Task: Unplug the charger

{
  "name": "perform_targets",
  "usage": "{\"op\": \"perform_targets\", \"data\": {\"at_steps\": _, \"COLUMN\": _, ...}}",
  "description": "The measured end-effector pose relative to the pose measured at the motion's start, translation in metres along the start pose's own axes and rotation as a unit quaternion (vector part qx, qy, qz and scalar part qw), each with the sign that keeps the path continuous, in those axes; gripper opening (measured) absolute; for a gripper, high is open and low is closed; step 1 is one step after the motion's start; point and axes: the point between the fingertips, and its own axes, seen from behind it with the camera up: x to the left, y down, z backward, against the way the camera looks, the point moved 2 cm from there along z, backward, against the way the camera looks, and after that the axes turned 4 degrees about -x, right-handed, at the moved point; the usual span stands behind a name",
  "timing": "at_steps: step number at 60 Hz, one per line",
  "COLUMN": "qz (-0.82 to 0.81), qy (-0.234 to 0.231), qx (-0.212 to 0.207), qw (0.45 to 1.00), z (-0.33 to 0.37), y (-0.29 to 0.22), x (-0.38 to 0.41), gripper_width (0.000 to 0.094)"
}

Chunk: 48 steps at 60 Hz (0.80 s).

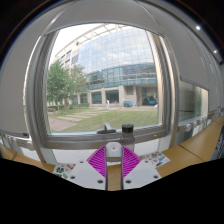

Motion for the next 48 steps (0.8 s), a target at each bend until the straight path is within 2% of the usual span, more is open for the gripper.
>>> {"op": "perform_targets", "data": {"at_steps": 5, "qz": -0.013, "qy": 0.002, "qx": 0.056, "qw": 0.998, "z": -0.011, "y": 0.062, "x": -0.022, "gripper_width": 0.0163}}
{"op": "perform_targets", "data": {"at_steps": 11, "qz": -0.025, "qy": -0.025, "qx": 0.129, "qw": 0.991, "z": -0.031, "y": 0.125, "x": -0.033, "gripper_width": 0.0162}}
{"op": "perform_targets", "data": {"at_steps": 19, "qz": -0.029, "qy": -0.061, "qx": 0.194, "qw": 0.979, "z": -0.044, "y": 0.199, "x": -0.035, "gripper_width": 0.0164}}
{"op": "perform_targets", "data": {"at_steps": 25, "qz": -0.033, "qy": -0.09, "qx": 0.225, "qw": 0.97, "z": -0.049, "y": 0.228, "x": -0.032, "gripper_width": 0.0173}}
{"op": "perform_targets", "data": {"at_steps": 33, "qz": -0.031, "qy": -0.11, "qx": 0.233, "qw": 0.966, "z": -0.052, "y": 0.237, "x": -0.03, "gripper_width": 0.0225}}
{"op": "perform_targets", "data": {"at_steps": 37, "qz": -0.028, "qy": -0.103, "qx": 0.233, "qw": 0.967, "z": -0.052, "y": 0.239, "x": -0.033, "gripper_width": 0.0259}}
{"op": "perform_targets", "data": {"at_steps": 40, "qz": -0.022, "qy": -0.096, "qx": 0.231, "qw": 0.968, "z": -0.054, "y": 0.237, "x": -0.037, "gripper_width": 0.0342}}
{"op": "perform_targets", "data": {"at_steps": 45, "qz": -0.022, "qy": -0.083, "qx": 0.223, "qw": 0.971, "z": -0.054, "y": 0.23, "x": -0.044, "gripper_width": 0.0628}}
{"op": "perform_targets", "data": {"at_steps": 48, "qz": -0.021, "qy": -0.078, "qx": 0.213, "qw": 0.974, "z": -0.051, "y": 0.222, "x": -0.046, "gripper_width": 0.0692}}
